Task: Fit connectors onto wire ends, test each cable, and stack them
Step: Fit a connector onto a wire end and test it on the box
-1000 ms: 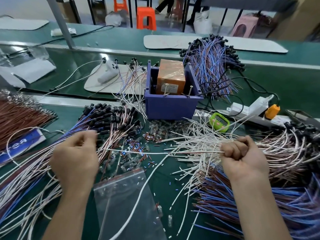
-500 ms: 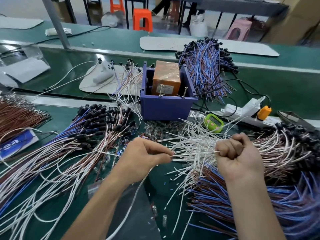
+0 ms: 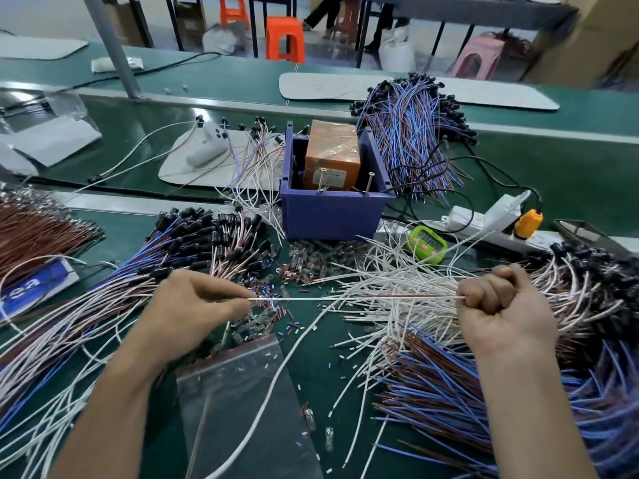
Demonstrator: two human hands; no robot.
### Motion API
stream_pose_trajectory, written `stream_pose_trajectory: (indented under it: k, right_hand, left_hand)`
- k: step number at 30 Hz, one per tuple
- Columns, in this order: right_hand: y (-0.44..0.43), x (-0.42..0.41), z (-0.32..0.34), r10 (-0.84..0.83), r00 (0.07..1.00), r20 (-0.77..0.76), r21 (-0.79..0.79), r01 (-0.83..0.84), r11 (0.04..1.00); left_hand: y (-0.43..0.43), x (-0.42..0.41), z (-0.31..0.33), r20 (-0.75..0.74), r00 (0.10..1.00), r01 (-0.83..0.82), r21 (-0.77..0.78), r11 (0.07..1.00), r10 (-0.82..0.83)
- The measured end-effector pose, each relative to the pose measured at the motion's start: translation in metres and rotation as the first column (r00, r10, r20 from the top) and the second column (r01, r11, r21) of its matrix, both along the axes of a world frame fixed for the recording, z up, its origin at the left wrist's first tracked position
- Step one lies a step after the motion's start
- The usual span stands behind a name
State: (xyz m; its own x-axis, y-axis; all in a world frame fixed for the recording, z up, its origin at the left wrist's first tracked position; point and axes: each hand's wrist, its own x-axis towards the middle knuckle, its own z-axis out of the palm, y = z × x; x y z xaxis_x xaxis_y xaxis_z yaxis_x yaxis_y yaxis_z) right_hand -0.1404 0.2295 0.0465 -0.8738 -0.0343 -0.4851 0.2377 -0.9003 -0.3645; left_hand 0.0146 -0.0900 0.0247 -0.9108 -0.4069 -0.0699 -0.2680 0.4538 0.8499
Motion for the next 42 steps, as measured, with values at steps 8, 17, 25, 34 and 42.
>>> stream_pose_trajectory:
  k: [8, 17, 25, 34, 42]
  right_hand:
    - [-0.002, 0.000, -0.003, -0.012, 1.000, 0.001, -0.006, 0.012, 1.000]
    - [-0.012, 0.009, -0.009, -0.013, 0.996, -0.083, -0.055, 0.008, 0.998]
    - [-0.038, 0.026, -0.005, -0.026, 0.990, -0.138, -0.156, 0.004, 0.988]
    - [-0.053, 0.044, -0.004, 0.117, 0.980, -0.161, -0.069, -0.130, 0.989]
    - [-0.060, 0.052, -0.006, 0.199, 0.961, -0.190, 0.093, -0.184, 0.979]
  left_hand:
    - [-0.022, 0.010, -0.017, -0.267, 0.919, 0.029, 0.781, 0.623, 0.292]
    - [0.022, -0.007, -0.013, -0.135, 0.946, 0.097, 0.985, 0.139, 0.295]
    - [0.099, -0.032, -0.009, 0.054, 0.973, -0.180, 0.790, 0.586, 0.226]
    - [0.117, -0.038, 0.001, -0.080, 0.975, -0.026, 0.887, 0.461, 0.209]
    - [0.112, -0.032, 0.004, -0.168, 0.977, 0.068, 0.829, 0.555, 0.132]
